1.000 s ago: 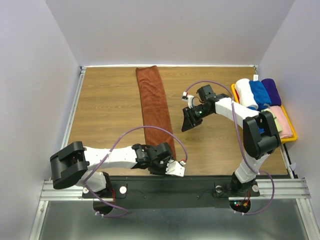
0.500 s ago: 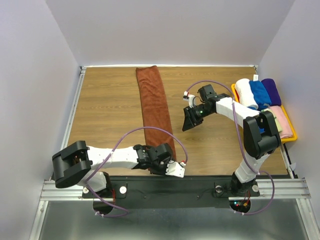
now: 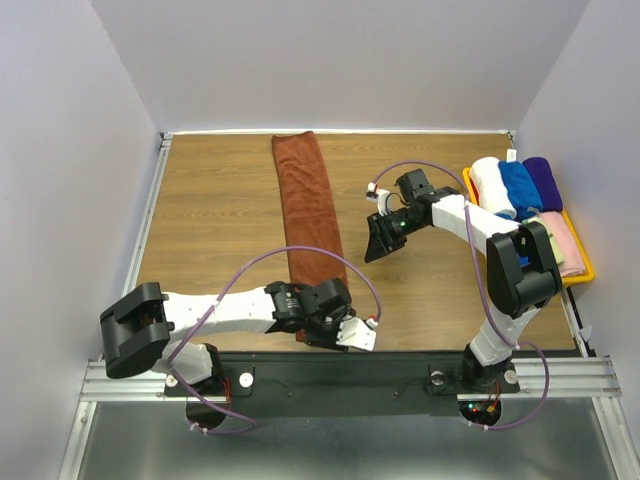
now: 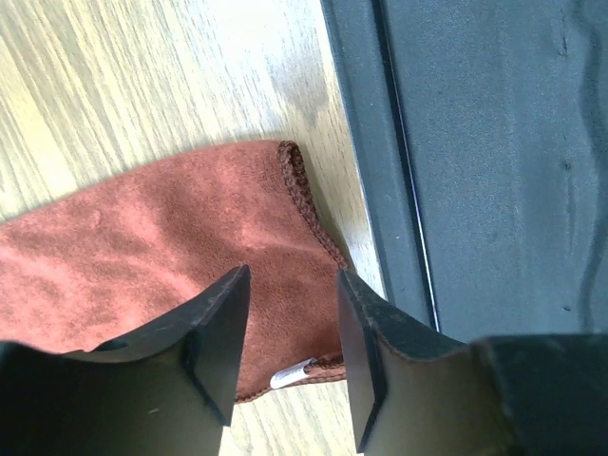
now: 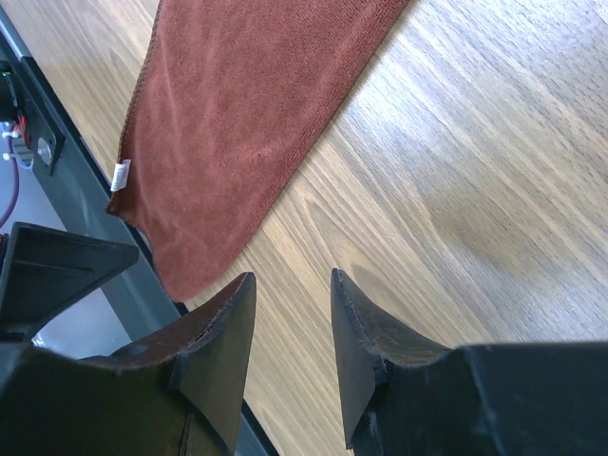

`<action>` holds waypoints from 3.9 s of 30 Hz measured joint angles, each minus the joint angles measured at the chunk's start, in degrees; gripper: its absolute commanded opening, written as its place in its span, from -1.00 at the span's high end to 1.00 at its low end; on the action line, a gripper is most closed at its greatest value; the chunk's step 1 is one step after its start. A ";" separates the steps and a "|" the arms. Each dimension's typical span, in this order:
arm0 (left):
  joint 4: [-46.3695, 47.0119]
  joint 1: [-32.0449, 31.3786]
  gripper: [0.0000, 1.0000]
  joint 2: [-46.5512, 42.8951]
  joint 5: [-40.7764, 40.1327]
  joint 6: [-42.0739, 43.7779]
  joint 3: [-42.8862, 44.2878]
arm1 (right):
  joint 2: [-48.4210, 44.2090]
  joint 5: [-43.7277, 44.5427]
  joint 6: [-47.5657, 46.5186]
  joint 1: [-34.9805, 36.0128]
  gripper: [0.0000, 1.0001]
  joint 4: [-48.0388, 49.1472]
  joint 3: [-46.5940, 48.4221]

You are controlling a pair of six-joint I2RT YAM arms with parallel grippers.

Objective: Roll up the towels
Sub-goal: Fold the towel

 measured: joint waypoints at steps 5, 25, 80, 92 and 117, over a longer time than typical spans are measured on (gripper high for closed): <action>0.31 0.00 -0.10 1.22 0.02 0.24 -0.04 | 0.00 -0.02 0.00 -0.35 0.14 -0.09 0.00; 4.31 0.48 0.52 5.22 0.85 1.40 -3.48 | 0.00 0.00 -1.05 -1.88 0.14 -0.55 0.00; -13.81 36.11 0.93 26.53 15.50 21.29 32.41 | 2.71 -0.04 -2.19 -6.01 0.13 -1.62 2.75; -13.94 38.42 0.74 31.39 15.23 22.40 34.84 | 2.95 -0.22 -2.62 -6.64 0.13 -1.64 2.75; -15.50 48.33 0.23 21.55 17.66 16.39 36.54 | 5.33 -4.04 -1.88 -6.12 0.21 -2.32 8.35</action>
